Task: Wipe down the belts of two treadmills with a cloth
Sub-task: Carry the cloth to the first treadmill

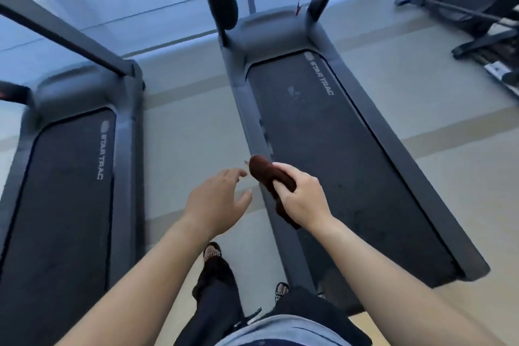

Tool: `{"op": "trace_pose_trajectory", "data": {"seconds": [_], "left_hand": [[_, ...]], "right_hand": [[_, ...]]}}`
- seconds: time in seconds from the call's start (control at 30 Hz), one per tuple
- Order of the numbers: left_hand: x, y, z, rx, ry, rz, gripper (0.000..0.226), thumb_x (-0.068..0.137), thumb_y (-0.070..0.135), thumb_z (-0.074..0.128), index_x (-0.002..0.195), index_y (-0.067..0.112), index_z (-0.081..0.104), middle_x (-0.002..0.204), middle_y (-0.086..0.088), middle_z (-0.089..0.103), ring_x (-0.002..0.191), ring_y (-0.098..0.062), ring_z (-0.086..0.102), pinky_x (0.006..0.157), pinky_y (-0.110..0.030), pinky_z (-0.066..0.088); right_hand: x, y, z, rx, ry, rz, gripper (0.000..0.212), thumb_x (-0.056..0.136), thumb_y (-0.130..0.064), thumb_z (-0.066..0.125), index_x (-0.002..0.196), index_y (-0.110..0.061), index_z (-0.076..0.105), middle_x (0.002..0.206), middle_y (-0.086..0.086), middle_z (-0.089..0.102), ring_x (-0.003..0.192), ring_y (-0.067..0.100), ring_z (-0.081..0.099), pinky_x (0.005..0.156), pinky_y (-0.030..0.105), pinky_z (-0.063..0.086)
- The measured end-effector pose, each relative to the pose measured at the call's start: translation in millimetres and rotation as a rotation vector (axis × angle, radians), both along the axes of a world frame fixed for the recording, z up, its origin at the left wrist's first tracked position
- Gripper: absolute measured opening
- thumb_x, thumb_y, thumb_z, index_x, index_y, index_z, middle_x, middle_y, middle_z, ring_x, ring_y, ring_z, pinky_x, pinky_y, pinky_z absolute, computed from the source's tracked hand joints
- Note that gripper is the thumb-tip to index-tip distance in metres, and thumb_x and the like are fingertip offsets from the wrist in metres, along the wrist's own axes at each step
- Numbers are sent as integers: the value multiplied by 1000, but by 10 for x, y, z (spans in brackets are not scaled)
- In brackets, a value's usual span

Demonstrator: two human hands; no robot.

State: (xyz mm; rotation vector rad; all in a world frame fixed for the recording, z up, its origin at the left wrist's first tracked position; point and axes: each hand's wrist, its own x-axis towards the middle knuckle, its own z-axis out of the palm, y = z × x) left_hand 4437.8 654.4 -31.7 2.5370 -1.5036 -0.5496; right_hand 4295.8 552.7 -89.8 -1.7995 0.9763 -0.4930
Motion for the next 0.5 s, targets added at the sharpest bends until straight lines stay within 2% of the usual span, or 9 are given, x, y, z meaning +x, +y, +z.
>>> {"op": "trace_pose_trajectory", "data": {"seconds": [0.07, 0.17, 0.23, 0.5], "left_hand": [[118, -197, -76, 12, 15, -74, 41, 91, 42, 45, 130, 27, 45, 126, 5, 55, 114, -17, 52, 95, -39, 44], [299, -539, -246, 30, 20, -184, 42, 92, 42, 44, 130, 26, 44, 127, 5, 54, 114, -17, 52, 94, -39, 44], [419, -779, -385, 54, 20, -255, 42, 92, 43, 44, 130, 26, 43, 127, 5, 54, 113, -18, 53, 93, -40, 45], [984, -1728, -979, 83, -2, -604, 41, 92, 39, 45, 130, 23, 44, 124, 2, 56, 106, -18, 55, 86, -32, 47]], "right_hand": [[27, -126, -76, -8, 13, -72, 34, 85, -17, 59, 114, -34, 64, 99, -18, 66, 93, 6, 61, 79, 10, 42], [93, -339, -278, -13, 53, -182, 35, 85, -18, 59, 118, -30, 63, 110, -9, 68, 101, 12, 61, 87, 22, 45], [155, -459, -438, 0, 84, -264, 36, 86, -20, 59, 120, -30, 63, 113, -7, 68, 103, 14, 60, 88, 24, 45], [640, -802, -1057, 76, 66, -620, 33, 85, -24, 58, 116, -35, 62, 107, -14, 67, 96, 8, 59, 78, 15, 40]]}}
